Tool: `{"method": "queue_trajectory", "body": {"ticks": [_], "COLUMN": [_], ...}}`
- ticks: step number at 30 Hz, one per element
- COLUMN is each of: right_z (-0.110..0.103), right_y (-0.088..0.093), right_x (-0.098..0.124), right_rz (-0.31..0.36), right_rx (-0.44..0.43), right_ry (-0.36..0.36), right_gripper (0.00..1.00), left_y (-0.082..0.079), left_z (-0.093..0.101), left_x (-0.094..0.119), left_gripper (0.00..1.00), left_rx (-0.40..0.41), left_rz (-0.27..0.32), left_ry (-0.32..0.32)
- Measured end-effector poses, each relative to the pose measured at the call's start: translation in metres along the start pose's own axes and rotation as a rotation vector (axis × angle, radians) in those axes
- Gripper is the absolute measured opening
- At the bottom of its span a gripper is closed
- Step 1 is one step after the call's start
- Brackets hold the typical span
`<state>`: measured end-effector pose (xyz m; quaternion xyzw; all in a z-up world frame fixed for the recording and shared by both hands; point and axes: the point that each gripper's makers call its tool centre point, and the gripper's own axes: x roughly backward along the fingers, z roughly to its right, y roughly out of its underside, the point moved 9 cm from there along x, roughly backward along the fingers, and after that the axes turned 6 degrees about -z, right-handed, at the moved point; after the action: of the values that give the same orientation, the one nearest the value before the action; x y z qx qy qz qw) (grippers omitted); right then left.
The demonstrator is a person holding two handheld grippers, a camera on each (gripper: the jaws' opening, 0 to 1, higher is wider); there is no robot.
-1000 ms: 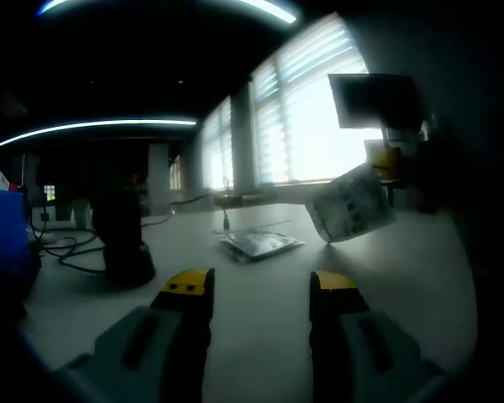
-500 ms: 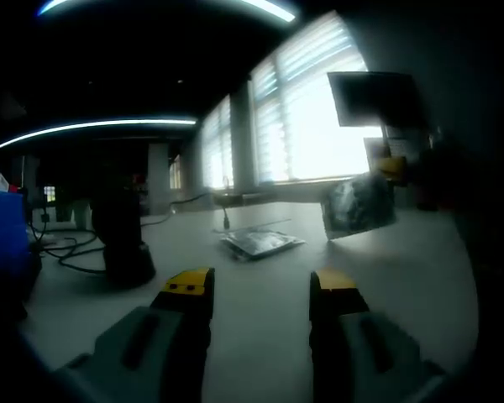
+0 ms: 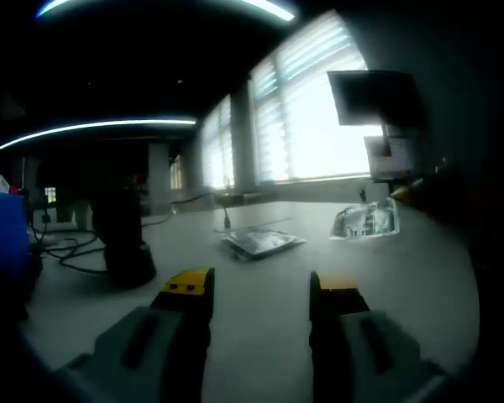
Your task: Clip sheet goods on table flip sheet goods clip sheet goods scan sheet goods put sheet goods back to table
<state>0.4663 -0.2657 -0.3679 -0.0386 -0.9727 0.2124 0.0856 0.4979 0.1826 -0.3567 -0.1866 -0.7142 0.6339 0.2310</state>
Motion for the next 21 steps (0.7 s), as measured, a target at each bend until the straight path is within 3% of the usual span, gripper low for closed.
{"method": "queue_trajectory", "body": {"ticks": [2, 11, 16, 21], "right_z": [0.005, 0.02, 0.021, 0.025], "right_y": [0.001, 0.005, 0.005, 0.007], "right_x": [0.001, -0.001, -0.002, -0.002], "right_rz": [0.005, 0.016, 0.013, 0.005], "right_rx": [-0.077, -0.124, -0.088, -0.128], "right_ry": [0.0, 0.053, 0.074, 0.096], "right_gripper": [0.0, 0.0, 0.0, 0.0], "left_y": [0.0, 0.0, 0.0, 0.0], "left_z": [-0.001, -0.001, 0.0, -0.001], "left_x": [0.0, 0.0, 0.0, 0.0], "left_gripper": [0.38, 0.38, 0.38, 0.38], "left_rx": [-0.001, 0.002, 0.0, 0.002], "left_rz": [-0.001, 0.002, 0.001, 0.002], "left_ry": [0.001, 0.002, 0.002, 0.001]}}
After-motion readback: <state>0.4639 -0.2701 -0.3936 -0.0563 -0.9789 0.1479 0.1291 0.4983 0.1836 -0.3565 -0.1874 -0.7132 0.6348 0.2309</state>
